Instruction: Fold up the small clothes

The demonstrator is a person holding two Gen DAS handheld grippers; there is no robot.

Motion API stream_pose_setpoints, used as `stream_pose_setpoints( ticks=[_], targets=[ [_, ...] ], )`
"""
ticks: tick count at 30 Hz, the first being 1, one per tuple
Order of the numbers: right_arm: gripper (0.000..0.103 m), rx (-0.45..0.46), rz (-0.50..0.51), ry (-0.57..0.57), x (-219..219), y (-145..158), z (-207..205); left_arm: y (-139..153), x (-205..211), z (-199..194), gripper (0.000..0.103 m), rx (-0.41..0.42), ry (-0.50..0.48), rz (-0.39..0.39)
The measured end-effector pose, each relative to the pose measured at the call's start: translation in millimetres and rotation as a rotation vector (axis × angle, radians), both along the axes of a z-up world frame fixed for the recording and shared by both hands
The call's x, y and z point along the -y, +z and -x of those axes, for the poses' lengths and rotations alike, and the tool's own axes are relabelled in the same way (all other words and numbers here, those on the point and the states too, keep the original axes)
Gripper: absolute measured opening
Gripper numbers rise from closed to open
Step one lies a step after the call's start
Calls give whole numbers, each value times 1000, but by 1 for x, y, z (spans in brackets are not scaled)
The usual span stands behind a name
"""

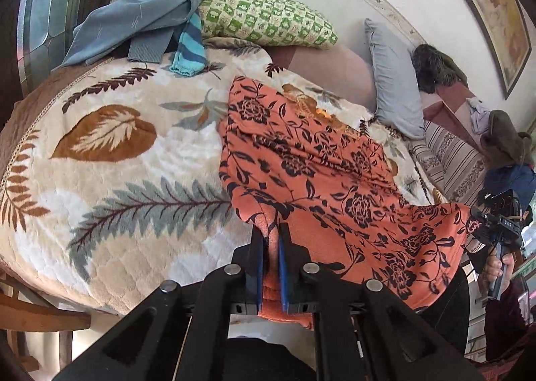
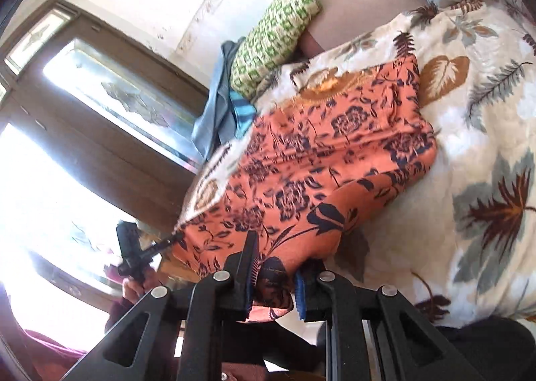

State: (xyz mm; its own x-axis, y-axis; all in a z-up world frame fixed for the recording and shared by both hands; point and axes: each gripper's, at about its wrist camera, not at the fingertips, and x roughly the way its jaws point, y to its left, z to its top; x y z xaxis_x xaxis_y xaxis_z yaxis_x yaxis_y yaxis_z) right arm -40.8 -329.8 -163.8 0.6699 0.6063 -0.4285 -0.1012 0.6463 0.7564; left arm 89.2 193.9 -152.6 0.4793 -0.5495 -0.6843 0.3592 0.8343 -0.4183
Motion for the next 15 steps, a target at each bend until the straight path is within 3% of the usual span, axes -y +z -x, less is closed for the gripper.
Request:
stream_pose_setpoints(
  ticks=[8, 15],
  targets=[
    [20, 77, -104, -166, 48, 17, -79, 25, 19, -80, 7, -19, -3, 2],
    [20, 96, -173, -332, 95, -6, -161, 23, 60, -189, 7, -79, 13, -14]
  ],
)
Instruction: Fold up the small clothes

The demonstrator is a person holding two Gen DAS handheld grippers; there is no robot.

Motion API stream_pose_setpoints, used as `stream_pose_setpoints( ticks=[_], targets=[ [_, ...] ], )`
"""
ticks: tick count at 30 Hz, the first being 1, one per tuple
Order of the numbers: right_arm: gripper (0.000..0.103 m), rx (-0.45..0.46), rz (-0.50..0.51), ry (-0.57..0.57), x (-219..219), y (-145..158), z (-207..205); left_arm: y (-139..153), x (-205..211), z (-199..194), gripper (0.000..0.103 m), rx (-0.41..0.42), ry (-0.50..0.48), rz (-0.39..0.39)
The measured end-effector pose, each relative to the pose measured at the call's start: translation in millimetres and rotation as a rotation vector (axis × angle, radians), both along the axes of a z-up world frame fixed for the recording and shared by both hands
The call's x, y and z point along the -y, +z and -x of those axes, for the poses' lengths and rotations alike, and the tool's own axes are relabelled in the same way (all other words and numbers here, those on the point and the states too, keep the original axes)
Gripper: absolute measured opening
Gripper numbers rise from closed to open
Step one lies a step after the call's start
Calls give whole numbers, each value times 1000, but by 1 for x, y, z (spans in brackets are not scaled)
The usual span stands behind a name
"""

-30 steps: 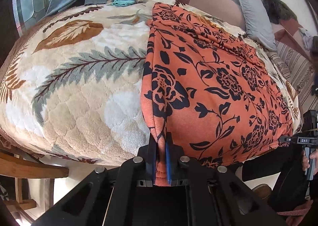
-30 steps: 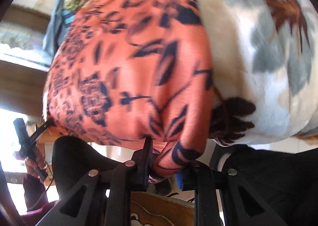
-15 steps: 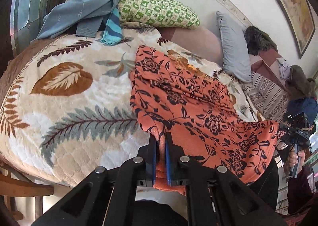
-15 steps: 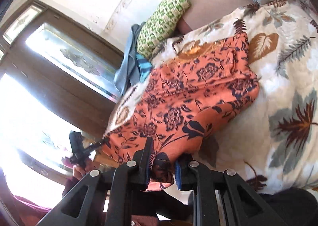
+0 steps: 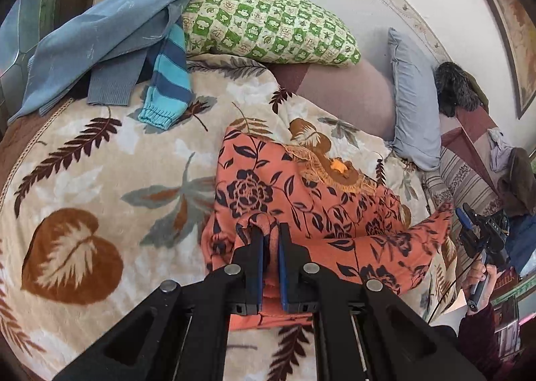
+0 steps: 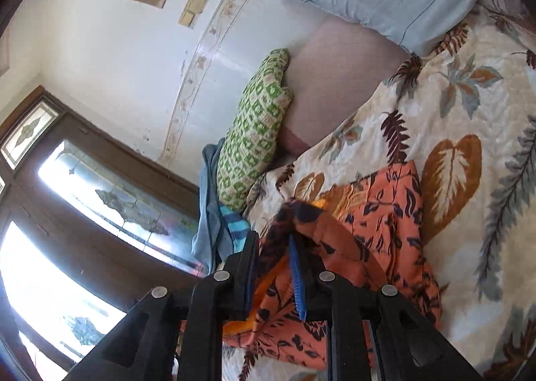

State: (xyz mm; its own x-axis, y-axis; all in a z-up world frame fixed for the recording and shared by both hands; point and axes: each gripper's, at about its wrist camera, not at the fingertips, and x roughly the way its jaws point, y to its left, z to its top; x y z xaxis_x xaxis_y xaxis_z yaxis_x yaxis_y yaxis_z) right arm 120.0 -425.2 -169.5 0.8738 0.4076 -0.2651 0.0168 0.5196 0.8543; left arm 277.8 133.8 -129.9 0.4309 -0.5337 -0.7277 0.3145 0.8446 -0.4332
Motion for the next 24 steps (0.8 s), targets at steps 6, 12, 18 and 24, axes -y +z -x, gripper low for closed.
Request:
stream_pose_setpoints(
  ticks=[6, 12, 18, 24],
  targets=[
    [20, -24, -71, -122, 46, -38, -64, -18, 43, -88, 7, -44, 23, -72],
    [25, -306, 109, -23, 48, -72, -111, -39, 68, -124, 7, -81, 28, -122],
    [80, -347, 185, 44, 32, -86, -129, -38, 67, -125, 7, -77, 42, -126],
    [64, -411, 325, 132, -2, -96, -147, -30, 52, -110, 7, -79, 52, -135]
  ],
)
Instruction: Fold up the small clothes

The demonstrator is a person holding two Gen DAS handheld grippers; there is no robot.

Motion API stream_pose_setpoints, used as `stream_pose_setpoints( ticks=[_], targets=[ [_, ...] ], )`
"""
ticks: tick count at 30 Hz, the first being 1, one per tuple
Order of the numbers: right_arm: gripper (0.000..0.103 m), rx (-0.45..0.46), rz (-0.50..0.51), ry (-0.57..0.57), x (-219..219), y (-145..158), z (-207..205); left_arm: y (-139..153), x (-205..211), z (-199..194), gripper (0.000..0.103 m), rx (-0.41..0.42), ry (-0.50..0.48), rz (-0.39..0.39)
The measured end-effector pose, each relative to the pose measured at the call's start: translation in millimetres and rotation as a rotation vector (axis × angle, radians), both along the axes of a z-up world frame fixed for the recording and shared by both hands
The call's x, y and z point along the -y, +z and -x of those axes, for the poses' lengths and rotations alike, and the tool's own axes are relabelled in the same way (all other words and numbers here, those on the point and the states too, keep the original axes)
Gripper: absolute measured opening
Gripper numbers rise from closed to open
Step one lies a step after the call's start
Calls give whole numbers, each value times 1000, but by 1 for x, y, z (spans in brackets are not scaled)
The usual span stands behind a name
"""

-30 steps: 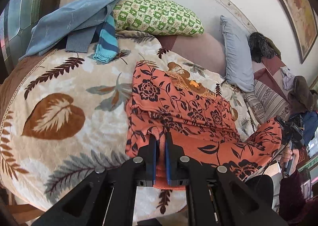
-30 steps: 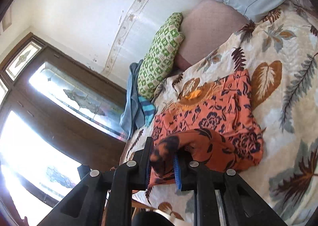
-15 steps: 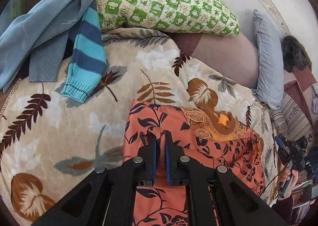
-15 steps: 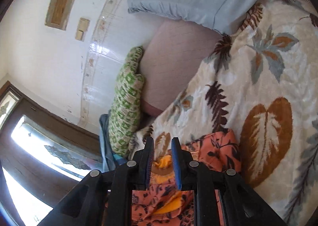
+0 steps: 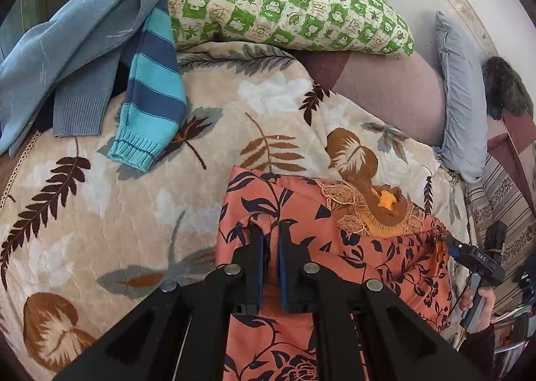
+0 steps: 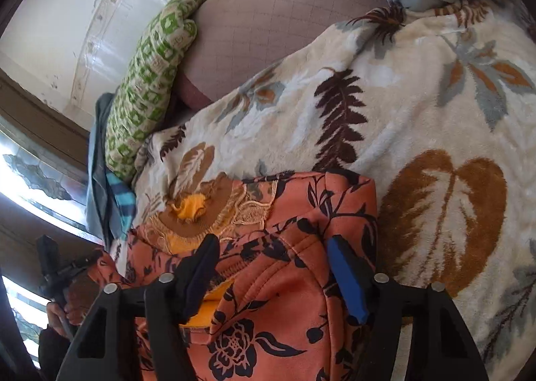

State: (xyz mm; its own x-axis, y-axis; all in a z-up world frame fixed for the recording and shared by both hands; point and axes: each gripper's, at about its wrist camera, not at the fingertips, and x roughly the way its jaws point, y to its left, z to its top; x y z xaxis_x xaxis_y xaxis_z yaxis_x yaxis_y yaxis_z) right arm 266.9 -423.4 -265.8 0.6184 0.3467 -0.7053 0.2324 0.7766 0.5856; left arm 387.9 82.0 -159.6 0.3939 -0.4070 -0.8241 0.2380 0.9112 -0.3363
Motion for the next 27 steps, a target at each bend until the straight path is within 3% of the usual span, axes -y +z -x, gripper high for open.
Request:
stream_pose_setpoints(
  ticks=[3, 5, 8, 12, 15, 18, 19, 20, 21, 22, 24, 27],
  targets=[
    [41, -83, 68, 40, -15, -18, -9, 4, -4, 8, 7, 8, -3, -6],
    [24, -88, 162, 51, -24, -13, -9, 5, -5, 12, 8, 9, -6, -16],
    [13, -44, 245, 38, -29, 9, -2, 10, -9, 14, 7, 15, -11, -13],
    [12, 80, 279, -82, -12, 41, 10, 21, -8, 5, 8, 36, -9, -20],
    [12, 146, 202, -202, 17, 46, 18, 26, -2, -15, 8, 38, -2, 1],
    [13, 131, 100, -271, 39, 32, 16, 14, 8, -45, 12, 5, 73, -36],
    [16, 98, 69, -292, 45, 23, 13, 7, 9, -56, 17, -4, 125, -85],
    [17, 58, 35, -311, 51, 14, 12, 0, 8, -66, 28, -12, 179, -124],
    [17, 22, -3, -328, 57, 6, 10, -6, 4, -73, 33, -14, 226, -128],
    [18, 2, -48, -346, 64, 0, 11, -10, -3, -78, 40, -10, 277, -117],
    [21, 19, -90, -381, 73, -1, 17, -15, -17, -75, 40, 4, 350, -63],
    [24, 97, -4, -379, 67, 18, 22, -16, -24, -55, 40, 18, 332, 26]
  ],
)
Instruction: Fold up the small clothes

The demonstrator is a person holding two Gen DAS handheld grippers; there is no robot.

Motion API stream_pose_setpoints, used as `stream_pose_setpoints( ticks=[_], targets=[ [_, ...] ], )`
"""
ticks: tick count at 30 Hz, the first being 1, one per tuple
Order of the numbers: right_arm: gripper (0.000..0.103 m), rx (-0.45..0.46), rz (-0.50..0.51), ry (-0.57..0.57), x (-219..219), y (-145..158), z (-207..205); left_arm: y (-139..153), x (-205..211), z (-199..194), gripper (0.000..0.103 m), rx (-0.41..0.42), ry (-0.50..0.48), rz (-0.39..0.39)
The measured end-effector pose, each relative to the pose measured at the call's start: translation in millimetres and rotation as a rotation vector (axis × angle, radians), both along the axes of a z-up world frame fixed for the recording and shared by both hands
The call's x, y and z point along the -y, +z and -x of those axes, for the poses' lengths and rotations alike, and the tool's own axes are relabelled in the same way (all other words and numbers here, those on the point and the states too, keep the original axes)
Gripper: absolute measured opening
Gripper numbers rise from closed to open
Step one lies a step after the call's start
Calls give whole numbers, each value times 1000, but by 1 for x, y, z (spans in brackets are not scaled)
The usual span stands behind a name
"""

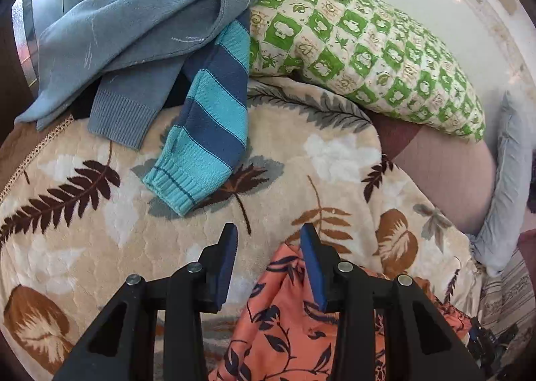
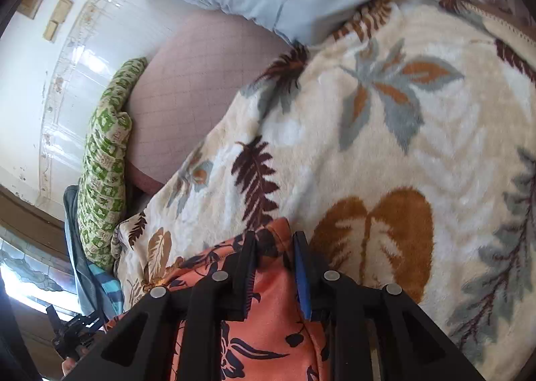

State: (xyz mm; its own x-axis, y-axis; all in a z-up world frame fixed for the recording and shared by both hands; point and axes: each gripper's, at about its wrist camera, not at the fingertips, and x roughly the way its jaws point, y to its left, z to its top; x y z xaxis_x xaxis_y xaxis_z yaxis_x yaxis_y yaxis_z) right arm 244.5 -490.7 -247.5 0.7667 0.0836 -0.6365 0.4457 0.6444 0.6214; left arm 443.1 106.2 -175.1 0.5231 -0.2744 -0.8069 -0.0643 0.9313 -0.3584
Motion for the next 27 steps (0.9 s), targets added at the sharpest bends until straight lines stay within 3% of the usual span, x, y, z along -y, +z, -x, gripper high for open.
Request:
stream_pose_setpoints(
  ticks=[5, 9, 12, 17, 20, 24, 27],
  targets=[
    [24, 69, 67, 86, -27, 21, -2, 4, 23, 56, 47, 21, -137, -14],
    [24, 57, 154, 40, -37, 33, 10, -11, 62, 87, 56, -77, -299, -42],
    [24, 79, 123, -32, -22, 35, 28, -25, 99, 95, 56, -145, -376, -72],
    [24, 94, 83, -101, 1, 36, 45, -34, 171, 96, 57, -155, -476, -68],
    [24, 103, 48, -123, 11, 36, 49, -41, 221, 90, 64, -168, -548, -136],
    [24, 110, -15, -127, 21, 33, 49, -52, 259, 63, 73, -171, -521, -206],
    [24, 122, -47, -92, 22, 31, 46, -46, 265, 28, 73, -144, -441, -198]
  ],
)
